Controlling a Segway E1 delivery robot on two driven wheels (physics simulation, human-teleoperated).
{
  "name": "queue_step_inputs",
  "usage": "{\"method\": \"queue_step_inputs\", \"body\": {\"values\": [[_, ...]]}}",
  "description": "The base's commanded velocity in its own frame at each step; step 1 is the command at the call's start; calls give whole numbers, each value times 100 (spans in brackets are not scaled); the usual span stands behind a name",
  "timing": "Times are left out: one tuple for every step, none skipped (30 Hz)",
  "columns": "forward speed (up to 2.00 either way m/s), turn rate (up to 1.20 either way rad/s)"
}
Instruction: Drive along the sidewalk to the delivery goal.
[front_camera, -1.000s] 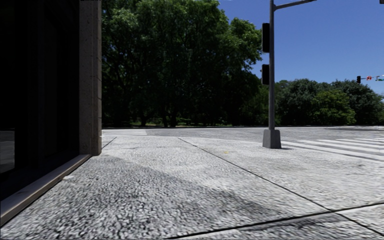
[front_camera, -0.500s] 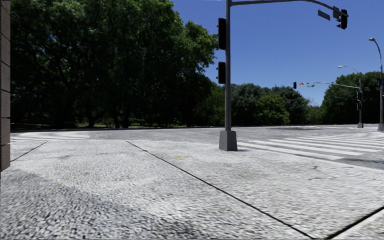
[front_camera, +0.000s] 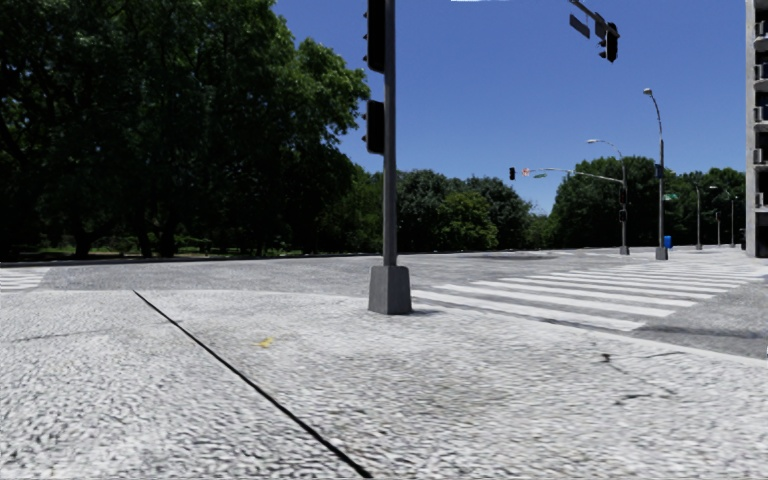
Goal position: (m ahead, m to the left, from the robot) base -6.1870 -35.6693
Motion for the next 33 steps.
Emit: {"method": "queue_step_inputs", "body": {"values": [[200,-54],[200,-54],[200,-57],[200,-59],[200,-61],[200,-61],[200,-62],[200,-62],[200,-62],[200,-62],[200,-62],[200,-62],[200,-62],[200,-58],[200,-40],[200,-11],[200,-11],[200,0],[200,0],[200,0],[200,0],[200,0],[200,0],[200,0],[200,0],[200,0],[200,0],[200,0],[200,0],[200,0],[200,0],[200,0],[200,-12]]}}
